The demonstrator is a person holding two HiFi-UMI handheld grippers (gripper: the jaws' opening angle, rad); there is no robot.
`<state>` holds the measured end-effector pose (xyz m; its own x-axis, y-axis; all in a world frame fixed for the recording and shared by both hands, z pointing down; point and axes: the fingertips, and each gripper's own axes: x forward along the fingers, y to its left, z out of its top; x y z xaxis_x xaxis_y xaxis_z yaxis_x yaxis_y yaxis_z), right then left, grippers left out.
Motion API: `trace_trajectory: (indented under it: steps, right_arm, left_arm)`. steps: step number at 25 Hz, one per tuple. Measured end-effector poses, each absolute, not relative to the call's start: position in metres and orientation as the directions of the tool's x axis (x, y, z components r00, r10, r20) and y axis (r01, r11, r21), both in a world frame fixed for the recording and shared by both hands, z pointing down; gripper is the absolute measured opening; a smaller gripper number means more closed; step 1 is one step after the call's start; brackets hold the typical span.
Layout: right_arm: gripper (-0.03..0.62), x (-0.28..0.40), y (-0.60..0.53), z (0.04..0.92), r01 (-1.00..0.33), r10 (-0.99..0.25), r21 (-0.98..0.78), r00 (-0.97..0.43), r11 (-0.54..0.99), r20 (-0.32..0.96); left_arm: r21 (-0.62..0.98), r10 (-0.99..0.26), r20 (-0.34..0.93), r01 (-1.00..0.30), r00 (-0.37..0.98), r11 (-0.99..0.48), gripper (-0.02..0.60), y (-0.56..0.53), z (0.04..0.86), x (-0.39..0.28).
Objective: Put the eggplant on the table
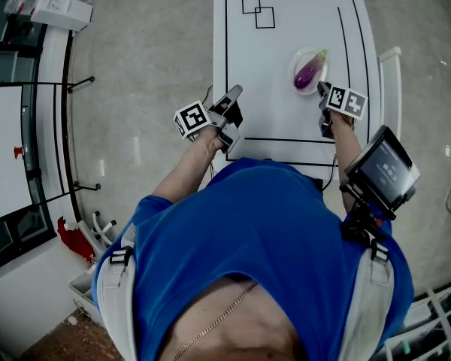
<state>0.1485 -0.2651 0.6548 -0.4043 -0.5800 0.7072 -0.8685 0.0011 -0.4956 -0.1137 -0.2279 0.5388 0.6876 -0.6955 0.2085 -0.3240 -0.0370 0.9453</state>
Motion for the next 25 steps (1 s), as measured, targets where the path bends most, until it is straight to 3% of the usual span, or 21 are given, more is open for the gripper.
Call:
trace_trajectory:
  steps: [14,25]
  right_arm:
    - [0.072,0.122,-0.254,0.65,-0.909,-0.554,-0.172,-0.372,0.379,0.745]
    - [0.072,0.116,-0.249,0.657,-0.89,-0.515,-0.137,-0.371,0.436,0.773]
  left_arm:
    - [0.946,-0.693,0.199,-0.32,0.693,-0.048,0.008,-0.235,0.544,-0.112]
    - [0.947,-0.699,0.202,-0.319,0.687,-0.04,0.008,-0.234,0.543,-0.115]
